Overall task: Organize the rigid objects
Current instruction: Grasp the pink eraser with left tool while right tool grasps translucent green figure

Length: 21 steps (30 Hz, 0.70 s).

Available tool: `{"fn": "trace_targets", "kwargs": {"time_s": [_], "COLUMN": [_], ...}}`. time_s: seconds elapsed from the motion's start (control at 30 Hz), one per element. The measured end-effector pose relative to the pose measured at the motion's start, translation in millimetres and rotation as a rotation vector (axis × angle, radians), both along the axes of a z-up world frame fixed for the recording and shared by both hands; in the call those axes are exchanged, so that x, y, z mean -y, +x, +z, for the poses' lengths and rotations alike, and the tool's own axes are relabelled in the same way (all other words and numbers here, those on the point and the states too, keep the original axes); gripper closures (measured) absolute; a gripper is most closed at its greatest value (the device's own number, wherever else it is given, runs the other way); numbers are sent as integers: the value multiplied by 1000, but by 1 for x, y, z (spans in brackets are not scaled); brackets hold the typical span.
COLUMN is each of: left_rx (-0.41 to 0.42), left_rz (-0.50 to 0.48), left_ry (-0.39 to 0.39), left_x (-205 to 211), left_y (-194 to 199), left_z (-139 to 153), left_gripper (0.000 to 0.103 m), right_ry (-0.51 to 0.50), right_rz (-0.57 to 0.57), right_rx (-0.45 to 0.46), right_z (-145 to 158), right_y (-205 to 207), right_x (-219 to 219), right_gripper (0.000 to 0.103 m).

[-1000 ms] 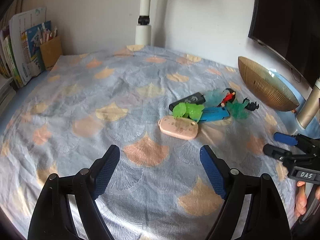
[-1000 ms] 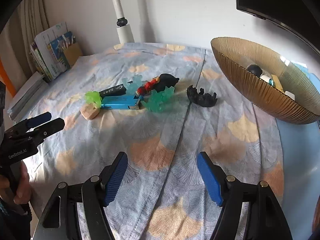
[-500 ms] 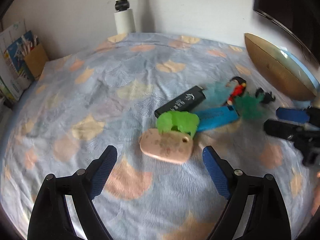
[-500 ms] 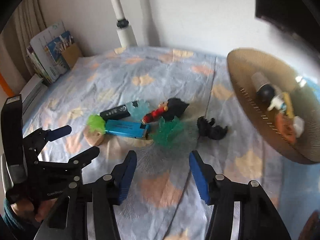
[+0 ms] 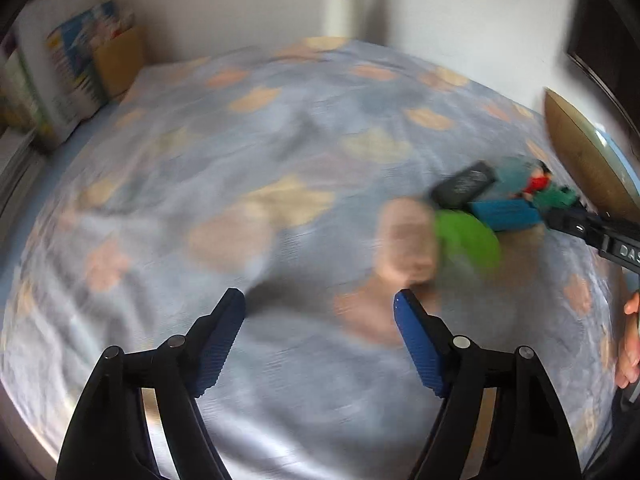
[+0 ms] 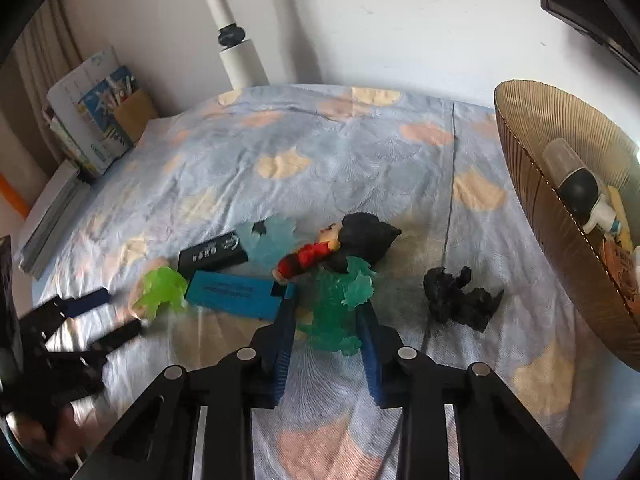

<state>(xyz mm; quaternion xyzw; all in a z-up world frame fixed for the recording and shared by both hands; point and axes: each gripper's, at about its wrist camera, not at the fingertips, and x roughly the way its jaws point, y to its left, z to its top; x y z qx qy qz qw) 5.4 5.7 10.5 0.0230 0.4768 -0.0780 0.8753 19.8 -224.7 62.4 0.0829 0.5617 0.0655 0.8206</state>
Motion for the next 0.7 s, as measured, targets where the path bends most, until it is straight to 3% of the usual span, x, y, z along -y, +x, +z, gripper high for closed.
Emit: {"fn": "trace_targets", "kwargs": {"time_s": [0.17, 0.3, 0.4, 0.47, 0.53, 0.57, 0.63, 0.67, 0.7], "left_rx": [6, 17, 24, 39, 51, 59, 62, 64, 72], "left_rz": [-32, -147, -172, -193, -206, -215, -211, -204, -195], "left_ry": [-62, -23, 32, 22, 22, 18, 18, 18, 22], "left_x": [-2, 36, 56, 61, 64, 65, 63, 62, 60], "left_y": [2, 11, 22, 24, 26, 24, 20, 19, 14], "left_z": [7, 5, -3, -1, -1, 0, 0, 0, 3], "left_gripper": [29, 29, 29, 40, 65, 70, 71, 71, 71], "right_ry": [9, -5, -20, -29, -37, -48, -67, -76, -78], "right_rz": [-3, 24, 34, 45, 50, 50, 50, 49, 52], "right_rx": [3, -8, -27, -18, -10, -4, 6, 8, 7], "right_z": [1, 0, -4, -4, -5, -5, -6, -6, -5], "right_y": [-7, -8, -6, -4, -2, 0, 2, 1, 0], "right_x": [7, 7, 4, 1, -1, -3, -5, -6, -5], "right_gripper": [73, 73, 70, 62, 59, 59, 64, 72, 72]}}
